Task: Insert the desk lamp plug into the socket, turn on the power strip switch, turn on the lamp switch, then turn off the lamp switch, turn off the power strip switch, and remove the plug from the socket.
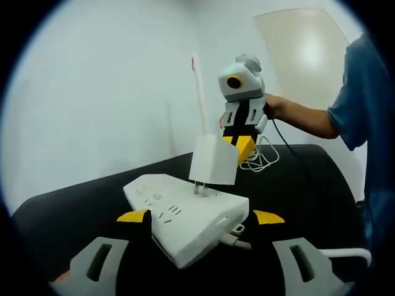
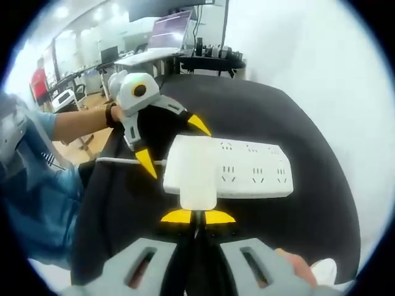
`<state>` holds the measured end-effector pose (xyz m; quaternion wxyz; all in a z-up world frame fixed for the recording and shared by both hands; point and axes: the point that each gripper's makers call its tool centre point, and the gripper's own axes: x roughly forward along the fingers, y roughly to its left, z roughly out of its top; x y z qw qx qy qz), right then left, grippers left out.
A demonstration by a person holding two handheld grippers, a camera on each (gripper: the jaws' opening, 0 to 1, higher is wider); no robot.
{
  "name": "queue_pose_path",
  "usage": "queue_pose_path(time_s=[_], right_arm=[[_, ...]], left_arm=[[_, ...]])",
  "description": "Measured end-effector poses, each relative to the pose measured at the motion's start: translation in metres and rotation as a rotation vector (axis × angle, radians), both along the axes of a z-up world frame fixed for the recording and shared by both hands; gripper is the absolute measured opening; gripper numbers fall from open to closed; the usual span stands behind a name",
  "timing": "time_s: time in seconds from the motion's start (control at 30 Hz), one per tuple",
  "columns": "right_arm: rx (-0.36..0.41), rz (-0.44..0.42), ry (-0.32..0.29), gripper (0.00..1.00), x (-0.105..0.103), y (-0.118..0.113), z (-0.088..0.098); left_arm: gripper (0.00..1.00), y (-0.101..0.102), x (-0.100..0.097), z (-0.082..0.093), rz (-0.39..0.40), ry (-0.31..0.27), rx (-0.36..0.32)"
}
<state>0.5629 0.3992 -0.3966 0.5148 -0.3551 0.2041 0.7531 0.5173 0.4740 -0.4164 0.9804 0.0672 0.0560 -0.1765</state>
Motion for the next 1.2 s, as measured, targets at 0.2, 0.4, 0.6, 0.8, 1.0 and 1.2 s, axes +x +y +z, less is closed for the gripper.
queue_pose_path(time_s=[0.2, 0.4, 0.6, 0.8, 1.0, 1.2], right_arm=[[-0.005, -0.001, 0.0, 0.06, 0.0, -0.002, -0.001], [-0.017, 0.004, -0.003, 0.06, -0.001, -0.006, -0.002], [-0.027, 0.003, -0.012, 0.06, -0.001, -0.003, -0.001], [-0.064, 0.006, -0.039, 0.06, -0.004, -0.003, 0.002], [-0.113, 0.016, -0.047, 0.06, -0.003, -0.002, 0.002], [-0.156, 0.02, -0.019, 0.06, -0.008, -0.001, 0.008]], left_arm=[[0.62, 0.0, 0.0, 0.0, 0.0, 0.0, 0.0], [0.62, 0.0, 0.0, 0.0, 0.0, 0.0, 0.0], [0.62, 0.0, -0.001, -0.001, 0.001, -0.001, 0.001], [0.62, 0.001, 0.0, -0.001, 0.001, 0.0, 0.001], [0.62, 0.0, 0.0, -0.001, 0.002, -0.001, 0.003], [0.62, 0.0, 0.0, -0.001, 0.001, 0.0, 0.002]])
